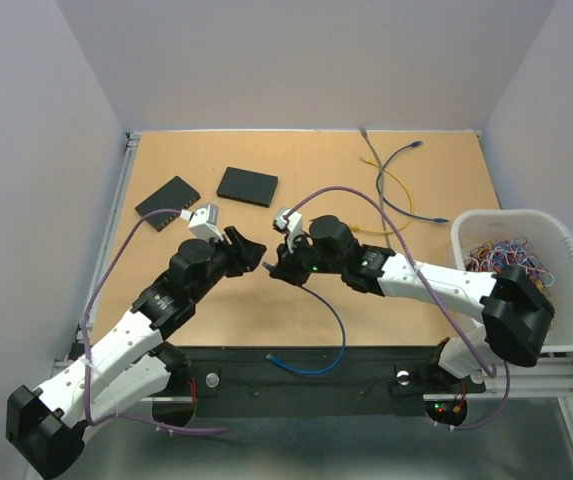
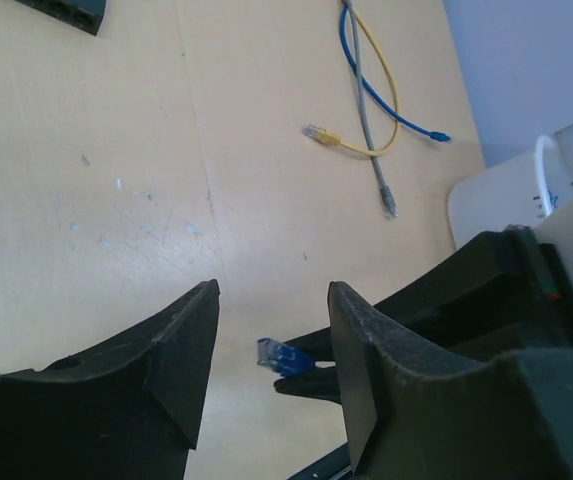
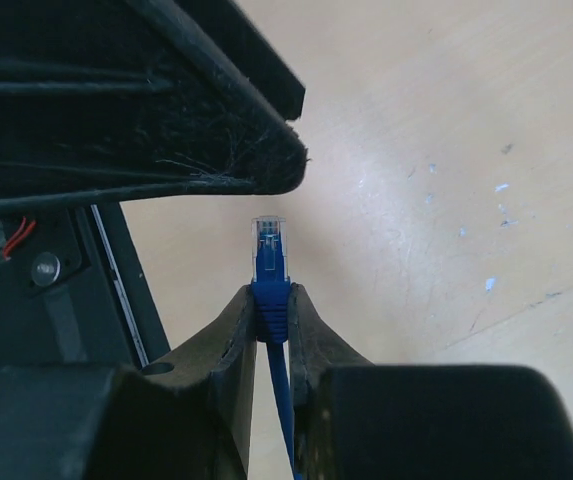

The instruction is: Insert the plug into the switch port

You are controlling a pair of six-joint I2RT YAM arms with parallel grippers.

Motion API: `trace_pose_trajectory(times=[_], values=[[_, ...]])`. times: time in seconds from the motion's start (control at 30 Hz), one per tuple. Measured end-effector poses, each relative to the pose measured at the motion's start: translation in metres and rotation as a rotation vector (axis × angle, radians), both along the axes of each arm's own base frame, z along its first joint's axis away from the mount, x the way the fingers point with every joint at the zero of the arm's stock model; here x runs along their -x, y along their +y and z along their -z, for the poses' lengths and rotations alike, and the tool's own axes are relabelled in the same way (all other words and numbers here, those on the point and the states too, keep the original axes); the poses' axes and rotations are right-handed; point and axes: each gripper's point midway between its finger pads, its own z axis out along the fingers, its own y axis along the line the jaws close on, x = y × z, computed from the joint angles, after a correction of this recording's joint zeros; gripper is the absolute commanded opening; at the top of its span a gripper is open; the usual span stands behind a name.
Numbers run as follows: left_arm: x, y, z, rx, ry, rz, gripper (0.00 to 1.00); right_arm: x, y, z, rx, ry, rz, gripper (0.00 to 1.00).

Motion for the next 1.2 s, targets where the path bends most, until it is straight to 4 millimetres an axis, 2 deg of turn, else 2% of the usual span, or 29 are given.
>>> trace_pose_trajectory(times=[0.13, 0.3, 0.43, 0.67, 0.93, 1.2], values=[[0.010, 0.003, 0.001, 0.051, 0.005, -0.011, 0.53, 0.003, -0.005, -0.026, -0.067, -0.037, 0.021, 0.00], [0.015, 0.004, 0.003, 0.092, 0.012, -0.017, 0.53, 0.004, -0.004, -0.042, -0.115, -0.050, 0.030, 0.00], [0.016, 0.004, 0.007, 0.097, 0.027, -0.022, 0.54, 0.007, -0.002, -0.040, -0.115, -0.038, 0.029, 0.00], [0.017, 0.000, -0.001, 0.130, 0.012, -0.016, 0.54, 0.013, 0.005, -0.037, -0.112, -0.033, 0.020, 0.01], [0.019, 0.002, -0.009, 0.154, -0.010, -0.019, 0.54, 0.010, 0.008, -0.018, -0.074, -0.010, 0.036, 0.00], [0.017, -0.004, 0.003, 0.142, 0.023, -0.014, 0.54, 0.008, 0.012, -0.025, -0.095, -0.019, 0.037, 0.00]])
